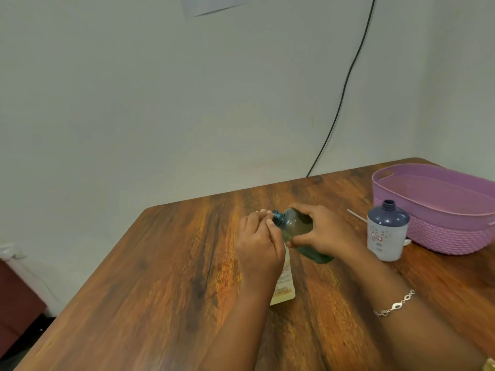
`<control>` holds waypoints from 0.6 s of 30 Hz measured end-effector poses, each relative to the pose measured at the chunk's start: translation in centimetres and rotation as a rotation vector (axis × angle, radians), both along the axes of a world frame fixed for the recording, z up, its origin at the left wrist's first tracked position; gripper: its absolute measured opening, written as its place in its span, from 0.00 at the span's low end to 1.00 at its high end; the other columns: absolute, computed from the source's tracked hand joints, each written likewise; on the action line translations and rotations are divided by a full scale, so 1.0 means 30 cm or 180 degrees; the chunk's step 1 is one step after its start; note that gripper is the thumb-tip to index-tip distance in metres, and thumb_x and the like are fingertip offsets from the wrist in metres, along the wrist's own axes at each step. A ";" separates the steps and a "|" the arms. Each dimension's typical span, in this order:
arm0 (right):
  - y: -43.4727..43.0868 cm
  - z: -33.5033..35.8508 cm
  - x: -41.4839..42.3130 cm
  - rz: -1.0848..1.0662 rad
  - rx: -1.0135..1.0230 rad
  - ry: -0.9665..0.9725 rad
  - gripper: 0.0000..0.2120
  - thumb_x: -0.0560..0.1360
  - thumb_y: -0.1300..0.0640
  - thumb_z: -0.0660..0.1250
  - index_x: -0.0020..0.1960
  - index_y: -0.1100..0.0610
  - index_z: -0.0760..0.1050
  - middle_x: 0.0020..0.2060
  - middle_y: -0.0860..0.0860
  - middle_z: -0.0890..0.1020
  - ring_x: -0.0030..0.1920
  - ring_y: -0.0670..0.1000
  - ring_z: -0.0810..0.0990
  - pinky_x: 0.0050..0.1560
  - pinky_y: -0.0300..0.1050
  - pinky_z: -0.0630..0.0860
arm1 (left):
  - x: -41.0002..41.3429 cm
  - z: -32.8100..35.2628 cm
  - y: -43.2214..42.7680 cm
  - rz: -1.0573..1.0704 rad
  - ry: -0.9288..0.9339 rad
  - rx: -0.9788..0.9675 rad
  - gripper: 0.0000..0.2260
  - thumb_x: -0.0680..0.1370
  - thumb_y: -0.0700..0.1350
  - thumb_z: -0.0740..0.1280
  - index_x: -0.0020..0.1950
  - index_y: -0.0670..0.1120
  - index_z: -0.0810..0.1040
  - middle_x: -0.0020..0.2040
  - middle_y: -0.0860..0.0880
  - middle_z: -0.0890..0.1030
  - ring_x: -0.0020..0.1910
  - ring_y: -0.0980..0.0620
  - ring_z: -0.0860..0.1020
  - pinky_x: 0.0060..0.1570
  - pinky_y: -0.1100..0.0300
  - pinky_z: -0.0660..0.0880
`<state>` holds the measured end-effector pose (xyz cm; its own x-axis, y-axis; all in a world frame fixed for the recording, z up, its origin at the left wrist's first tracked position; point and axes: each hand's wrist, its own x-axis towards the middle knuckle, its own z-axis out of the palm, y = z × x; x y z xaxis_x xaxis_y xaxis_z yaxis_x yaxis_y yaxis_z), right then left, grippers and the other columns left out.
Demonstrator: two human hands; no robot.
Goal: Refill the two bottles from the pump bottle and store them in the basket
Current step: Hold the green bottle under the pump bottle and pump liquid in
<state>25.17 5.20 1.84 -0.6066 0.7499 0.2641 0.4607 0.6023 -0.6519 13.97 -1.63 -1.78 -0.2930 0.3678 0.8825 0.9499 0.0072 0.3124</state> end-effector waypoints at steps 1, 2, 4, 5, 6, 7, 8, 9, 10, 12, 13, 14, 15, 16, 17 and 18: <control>0.000 -0.006 0.000 -0.0025 -0.0018 -0.0026 0.33 0.65 0.53 0.75 0.67 0.50 0.68 0.60 0.48 0.74 0.54 0.45 0.70 0.49 0.39 0.66 | 0.001 -0.008 -0.002 -0.0008 0.0000 -0.0033 0.16 0.77 0.42 0.55 0.46 0.38 0.82 0.42 0.46 0.81 0.42 0.51 0.78 0.39 0.65 0.71; 0.001 -0.010 0.000 -0.0039 -0.0039 -0.0033 0.33 0.65 0.53 0.75 0.68 0.50 0.67 0.60 0.49 0.74 0.55 0.46 0.71 0.49 0.39 0.66 | 0.001 -0.012 -0.005 -0.0010 0.0002 -0.0057 0.16 0.77 0.42 0.55 0.46 0.38 0.82 0.42 0.46 0.81 0.42 0.50 0.78 0.39 0.65 0.72; -0.001 -0.015 -0.002 -0.0059 -0.0063 -0.0006 0.34 0.65 0.52 0.76 0.68 0.50 0.67 0.61 0.49 0.74 0.57 0.48 0.71 0.51 0.40 0.67 | 0.002 -0.007 -0.006 -0.0006 0.0026 -0.0115 0.17 0.77 0.42 0.55 0.46 0.38 0.82 0.42 0.46 0.81 0.43 0.51 0.77 0.41 0.67 0.70; 0.000 -0.018 -0.005 -0.0065 -0.0079 0.0017 0.35 0.65 0.52 0.76 0.68 0.51 0.67 0.61 0.49 0.74 0.58 0.48 0.72 0.52 0.40 0.68 | 0.002 -0.001 -0.007 0.0012 0.0050 -0.0139 0.17 0.77 0.42 0.55 0.46 0.38 0.82 0.42 0.46 0.81 0.43 0.51 0.77 0.41 0.68 0.69; 0.002 -0.018 -0.007 -0.0071 -0.0093 0.0047 0.35 0.65 0.52 0.76 0.69 0.51 0.66 0.62 0.49 0.74 0.59 0.49 0.72 0.53 0.41 0.69 | 0.001 0.009 -0.007 0.0033 0.0085 -0.0145 0.17 0.77 0.42 0.55 0.44 0.38 0.82 0.41 0.46 0.81 0.42 0.51 0.77 0.41 0.68 0.68; 0.004 -0.016 -0.008 -0.0084 -0.0116 0.0079 0.35 0.65 0.52 0.75 0.69 0.51 0.66 0.62 0.49 0.73 0.59 0.49 0.72 0.54 0.42 0.68 | 0.000 0.020 -0.005 0.0059 0.0118 -0.0138 0.17 0.76 0.42 0.55 0.42 0.38 0.82 0.40 0.46 0.81 0.40 0.51 0.76 0.40 0.69 0.66; 0.004 -0.012 -0.008 -0.0082 -0.0130 0.0105 0.36 0.65 0.52 0.75 0.70 0.52 0.66 0.63 0.49 0.73 0.60 0.49 0.71 0.54 0.41 0.68 | -0.001 0.033 -0.003 0.0088 0.0137 -0.0130 0.17 0.76 0.42 0.55 0.41 0.39 0.82 0.39 0.46 0.80 0.39 0.52 0.76 0.38 0.69 0.65; 0.006 -0.008 -0.008 -0.0068 -0.0127 0.0121 0.35 0.65 0.52 0.75 0.70 0.52 0.66 0.63 0.49 0.73 0.59 0.49 0.71 0.53 0.41 0.68 | -0.001 0.042 -0.001 0.0117 0.0153 -0.0120 0.17 0.76 0.42 0.55 0.40 0.39 0.82 0.38 0.46 0.80 0.38 0.52 0.75 0.37 0.70 0.64; 0.009 -0.005 -0.008 -0.0042 -0.0106 0.0122 0.35 0.65 0.52 0.75 0.69 0.52 0.66 0.62 0.49 0.73 0.58 0.49 0.71 0.52 0.40 0.67 | 0.000 0.045 0.000 0.0131 0.0175 -0.0105 0.17 0.76 0.42 0.55 0.39 0.39 0.82 0.38 0.46 0.80 0.38 0.52 0.75 0.37 0.70 0.64; 0.010 -0.009 -0.007 -0.0015 -0.0058 0.0100 0.33 0.65 0.52 0.75 0.67 0.51 0.68 0.60 0.49 0.74 0.55 0.47 0.71 0.49 0.40 0.66 | -0.004 0.031 0.001 0.0095 0.0229 -0.0028 0.16 0.76 0.41 0.56 0.40 0.38 0.82 0.37 0.46 0.80 0.37 0.52 0.75 0.38 0.68 0.65; 0.009 -0.014 -0.008 -0.0028 -0.0046 0.0083 0.32 0.65 0.52 0.75 0.67 0.50 0.68 0.59 0.48 0.75 0.54 0.46 0.70 0.48 0.39 0.65 | -0.011 0.021 0.004 0.0072 0.0256 0.0005 0.16 0.76 0.41 0.56 0.40 0.38 0.82 0.37 0.45 0.80 0.37 0.51 0.75 0.38 0.67 0.66; 0.009 -0.022 -0.009 -0.0052 -0.0059 0.0055 0.33 0.65 0.52 0.76 0.67 0.50 0.68 0.59 0.48 0.75 0.54 0.46 0.70 0.48 0.39 0.65 | -0.018 0.010 0.006 0.0059 0.0286 0.0011 0.16 0.76 0.40 0.56 0.41 0.38 0.82 0.37 0.45 0.80 0.37 0.51 0.75 0.38 0.67 0.66; 0.007 -0.029 -0.009 -0.0082 -0.0078 0.0047 0.35 0.65 0.52 0.76 0.68 0.51 0.67 0.60 0.48 0.74 0.55 0.46 0.71 0.49 0.39 0.65 | -0.022 0.001 0.007 0.0049 0.0314 0.0006 0.16 0.76 0.40 0.56 0.41 0.37 0.82 0.37 0.45 0.80 0.37 0.51 0.75 0.38 0.66 0.67; 0.008 -0.034 -0.009 -0.0101 -0.0103 0.0047 0.36 0.64 0.52 0.76 0.69 0.51 0.66 0.61 0.49 0.74 0.56 0.47 0.72 0.50 0.39 0.66 | -0.023 -0.006 0.007 0.0046 0.0336 0.0001 0.15 0.76 0.40 0.56 0.42 0.37 0.82 0.38 0.45 0.80 0.37 0.51 0.76 0.38 0.66 0.67; 0.009 -0.036 -0.009 -0.0107 -0.0110 0.0059 0.37 0.64 0.52 0.76 0.70 0.51 0.65 0.62 0.49 0.74 0.58 0.48 0.72 0.50 0.39 0.66 | -0.024 -0.008 0.008 0.0051 0.0342 0.0002 0.16 0.76 0.40 0.56 0.42 0.37 0.82 0.38 0.45 0.80 0.37 0.50 0.76 0.38 0.66 0.67; 0.009 -0.034 -0.009 -0.0106 -0.0117 0.0059 0.37 0.64 0.52 0.76 0.70 0.51 0.65 0.62 0.49 0.74 0.58 0.48 0.72 0.51 0.39 0.67 | -0.022 -0.006 0.008 0.0054 0.0330 -0.0007 0.16 0.76 0.40 0.56 0.42 0.37 0.82 0.38 0.45 0.80 0.36 0.50 0.75 0.38 0.66 0.67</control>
<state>24.92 5.46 0.84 -0.5765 0.7789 0.2468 0.4677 0.5623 -0.6820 13.32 -1.40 -1.97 -0.2063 0.3656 0.9076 0.9769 0.0241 0.2124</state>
